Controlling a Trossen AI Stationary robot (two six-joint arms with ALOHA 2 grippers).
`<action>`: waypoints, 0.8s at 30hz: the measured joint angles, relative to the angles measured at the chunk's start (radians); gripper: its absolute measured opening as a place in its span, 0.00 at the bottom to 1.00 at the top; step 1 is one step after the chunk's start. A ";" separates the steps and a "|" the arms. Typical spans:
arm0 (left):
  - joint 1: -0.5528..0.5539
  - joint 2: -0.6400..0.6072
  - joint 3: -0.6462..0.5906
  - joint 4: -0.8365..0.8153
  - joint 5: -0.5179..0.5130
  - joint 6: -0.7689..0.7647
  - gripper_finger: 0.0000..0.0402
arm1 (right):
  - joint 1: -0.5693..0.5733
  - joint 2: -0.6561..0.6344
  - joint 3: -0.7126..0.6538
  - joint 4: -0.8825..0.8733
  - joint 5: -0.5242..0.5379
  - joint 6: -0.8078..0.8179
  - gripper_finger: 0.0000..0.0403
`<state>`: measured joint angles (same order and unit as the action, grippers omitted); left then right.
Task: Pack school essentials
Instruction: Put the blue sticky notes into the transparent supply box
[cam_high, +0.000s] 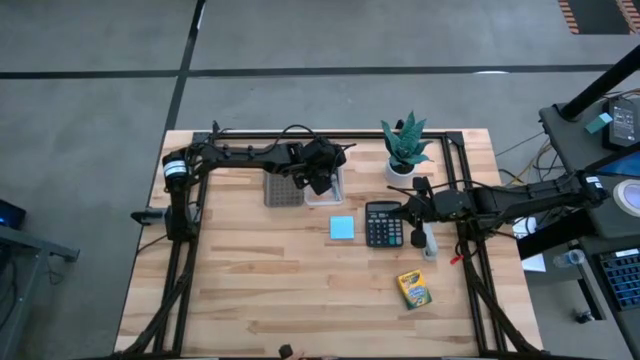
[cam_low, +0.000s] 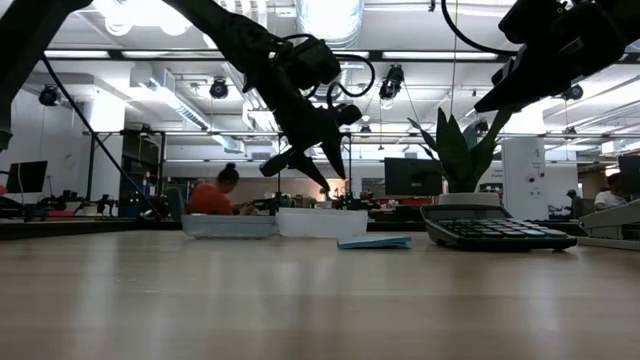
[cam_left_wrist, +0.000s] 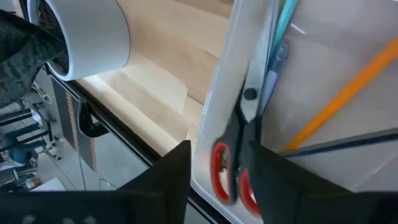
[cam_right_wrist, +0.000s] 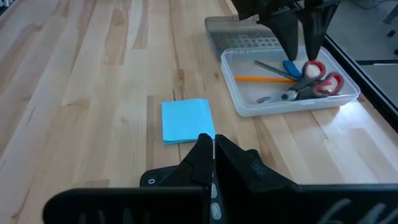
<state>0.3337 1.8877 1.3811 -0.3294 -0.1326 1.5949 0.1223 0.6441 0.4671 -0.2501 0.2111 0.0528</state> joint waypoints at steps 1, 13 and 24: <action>-0.001 0.000 0.000 0.000 0.000 -0.003 0.34 | 0.000 0.000 0.000 0.000 0.000 0.000 0.02; -0.165 -0.043 -0.001 0.075 -0.262 -0.731 0.35 | 0.000 0.000 -0.013 0.001 0.000 0.034 0.02; -0.309 -0.057 -0.001 0.024 -0.090 -1.643 0.35 | 0.000 0.000 -0.037 0.078 -0.002 0.127 0.02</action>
<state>0.0243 1.8311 1.3804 -0.3052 -0.2229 -0.0484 0.1223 0.6445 0.4305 -0.1725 0.2094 0.1799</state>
